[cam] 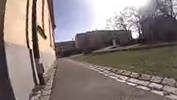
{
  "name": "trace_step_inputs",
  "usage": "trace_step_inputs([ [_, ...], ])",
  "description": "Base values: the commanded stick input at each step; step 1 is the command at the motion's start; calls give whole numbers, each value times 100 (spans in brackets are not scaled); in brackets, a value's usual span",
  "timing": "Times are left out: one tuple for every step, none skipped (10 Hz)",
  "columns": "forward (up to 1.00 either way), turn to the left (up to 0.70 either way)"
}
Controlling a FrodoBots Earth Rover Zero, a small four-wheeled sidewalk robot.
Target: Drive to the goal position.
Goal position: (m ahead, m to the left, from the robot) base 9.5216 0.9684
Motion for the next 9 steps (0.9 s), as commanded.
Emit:
trace_step_inputs([
  [70,0],
  [70,0],
  [70,0],
  [70,0],
  [70,0],
  [70,0],
  [70,0],
  [70,0],
  [70,0],
])
